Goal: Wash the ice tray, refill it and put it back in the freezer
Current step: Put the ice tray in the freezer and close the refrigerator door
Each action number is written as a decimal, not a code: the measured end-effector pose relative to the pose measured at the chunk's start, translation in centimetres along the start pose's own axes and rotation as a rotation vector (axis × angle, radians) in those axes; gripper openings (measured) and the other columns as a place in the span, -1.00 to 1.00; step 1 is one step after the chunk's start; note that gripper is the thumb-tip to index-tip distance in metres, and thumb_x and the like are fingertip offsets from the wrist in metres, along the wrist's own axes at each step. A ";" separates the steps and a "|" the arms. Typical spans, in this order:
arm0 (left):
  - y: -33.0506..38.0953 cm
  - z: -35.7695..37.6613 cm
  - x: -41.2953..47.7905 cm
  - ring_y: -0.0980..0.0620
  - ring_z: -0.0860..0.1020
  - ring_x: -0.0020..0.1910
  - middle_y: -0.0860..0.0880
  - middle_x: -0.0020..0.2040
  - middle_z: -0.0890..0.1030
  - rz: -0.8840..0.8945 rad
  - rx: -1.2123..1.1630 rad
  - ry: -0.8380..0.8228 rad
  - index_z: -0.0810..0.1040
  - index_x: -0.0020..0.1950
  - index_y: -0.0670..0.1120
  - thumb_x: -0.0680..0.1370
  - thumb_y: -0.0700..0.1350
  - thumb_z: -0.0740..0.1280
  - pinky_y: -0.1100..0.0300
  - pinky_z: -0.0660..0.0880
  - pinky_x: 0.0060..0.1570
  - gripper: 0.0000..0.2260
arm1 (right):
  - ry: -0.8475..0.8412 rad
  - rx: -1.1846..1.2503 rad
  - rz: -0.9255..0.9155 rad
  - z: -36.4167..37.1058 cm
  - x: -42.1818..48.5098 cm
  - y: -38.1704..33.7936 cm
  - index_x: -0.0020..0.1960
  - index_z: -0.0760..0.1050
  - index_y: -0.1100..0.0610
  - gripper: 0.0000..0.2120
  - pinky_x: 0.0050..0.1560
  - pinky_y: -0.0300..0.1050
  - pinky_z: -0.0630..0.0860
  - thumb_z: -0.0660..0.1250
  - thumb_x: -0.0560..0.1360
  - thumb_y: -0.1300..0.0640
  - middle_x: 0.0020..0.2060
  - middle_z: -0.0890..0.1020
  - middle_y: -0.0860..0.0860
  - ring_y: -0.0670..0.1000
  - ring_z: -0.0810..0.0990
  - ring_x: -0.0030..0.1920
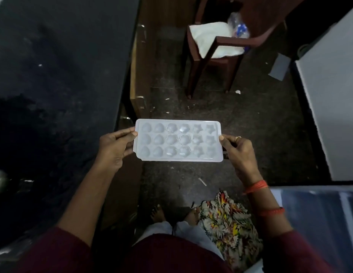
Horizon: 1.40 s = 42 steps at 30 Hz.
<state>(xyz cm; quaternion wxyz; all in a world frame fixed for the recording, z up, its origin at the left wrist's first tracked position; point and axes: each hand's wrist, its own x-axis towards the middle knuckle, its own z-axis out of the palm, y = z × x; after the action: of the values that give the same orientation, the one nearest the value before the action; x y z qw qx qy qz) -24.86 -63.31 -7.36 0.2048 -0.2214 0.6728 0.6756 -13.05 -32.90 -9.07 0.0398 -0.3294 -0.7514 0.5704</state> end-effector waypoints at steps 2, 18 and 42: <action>-0.3 2.1 -0.3 0.08 0.73 -0.21 -0.02 -0.13 0.76 -0.006 0.030 -0.039 0.69 0.02 -0.11 0.55 -0.27 0.46 0.20 0.66 -0.29 -0.90 | 0.036 -0.007 0.011 -2.1 -0.5 0.7 0.10 0.67 0.18 -0.79 -0.09 0.16 0.69 0.36 0.60 0.07 -0.09 0.74 0.04 0.04 0.74 -0.11; -2.8 19.2 -3.5 0.05 0.71 -0.17 -0.07 -0.08 0.74 -0.026 0.233 -0.285 0.68 0.04 -0.12 0.55 -0.27 0.47 0.18 0.67 -0.25 -0.90 | 0.321 0.132 0.178 -16.1 -4.7 8.7 0.09 0.68 0.14 -0.80 0.02 0.19 0.67 0.37 0.59 0.04 -0.07 0.75 -0.01 0.00 0.73 -0.07; -9.2 47.1 -11.2 0.04 0.70 -0.25 -0.13 -0.07 0.73 -0.003 0.612 -0.861 0.65 0.17 -0.23 0.55 -0.28 0.45 0.16 0.68 -0.27 -0.81 | 0.890 0.318 0.400 -33.3 -14.5 17.7 0.06 0.70 0.07 -0.49 0.04 0.21 0.65 0.37 0.34 -0.30 -0.07 0.75 -0.05 0.01 0.73 -0.03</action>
<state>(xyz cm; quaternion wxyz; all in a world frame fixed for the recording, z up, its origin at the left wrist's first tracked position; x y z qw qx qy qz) -11.53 -15.92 -8.56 0.5187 0.1451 0.6940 0.4778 20.72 -10.66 -8.59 0.2955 -0.6676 -0.4877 0.4786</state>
